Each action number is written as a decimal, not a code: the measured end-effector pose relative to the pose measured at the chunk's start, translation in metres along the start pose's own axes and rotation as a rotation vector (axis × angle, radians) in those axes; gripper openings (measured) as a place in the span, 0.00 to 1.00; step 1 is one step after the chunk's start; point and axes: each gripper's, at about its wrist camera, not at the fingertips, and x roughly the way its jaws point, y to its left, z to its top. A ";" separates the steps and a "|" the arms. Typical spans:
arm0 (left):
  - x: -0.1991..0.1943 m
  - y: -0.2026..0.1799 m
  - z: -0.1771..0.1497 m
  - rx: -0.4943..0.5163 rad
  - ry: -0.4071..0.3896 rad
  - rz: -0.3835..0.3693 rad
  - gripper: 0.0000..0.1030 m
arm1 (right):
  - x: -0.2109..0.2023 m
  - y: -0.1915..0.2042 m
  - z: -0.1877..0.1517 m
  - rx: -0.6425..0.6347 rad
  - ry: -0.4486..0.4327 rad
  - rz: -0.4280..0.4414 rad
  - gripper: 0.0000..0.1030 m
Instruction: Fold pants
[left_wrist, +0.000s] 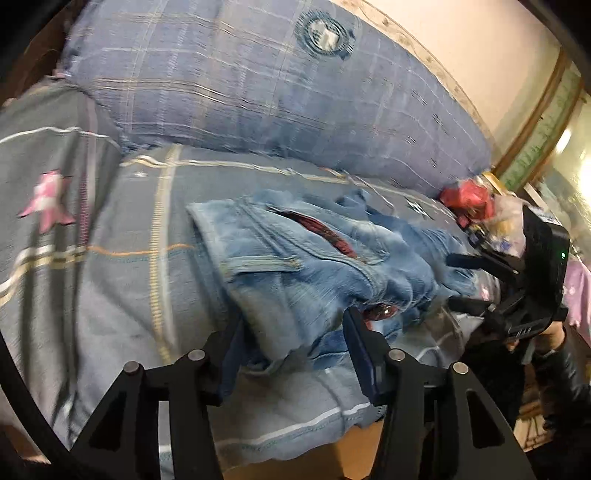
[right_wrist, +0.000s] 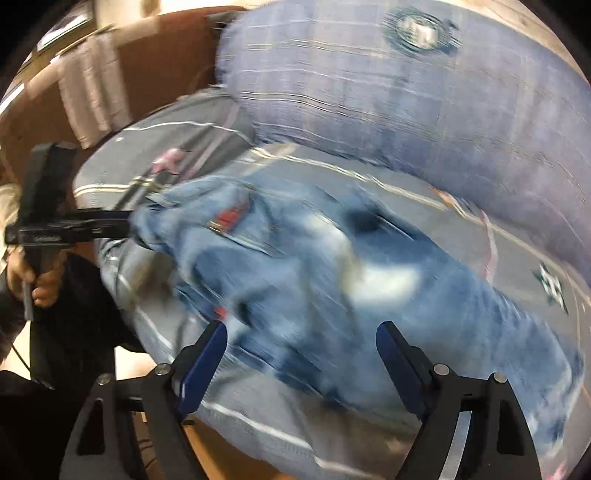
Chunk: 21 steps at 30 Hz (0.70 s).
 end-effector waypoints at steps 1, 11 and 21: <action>0.010 0.001 0.004 -0.004 0.017 0.000 0.53 | 0.005 0.009 0.005 -0.036 0.001 -0.001 0.83; 0.004 -0.023 0.064 0.098 -0.148 0.057 0.18 | 0.084 0.055 0.068 -0.186 -0.079 -0.092 0.15; 0.049 0.042 -0.010 -0.092 0.143 0.054 0.35 | 0.115 0.079 0.024 -0.196 -0.057 -0.032 0.38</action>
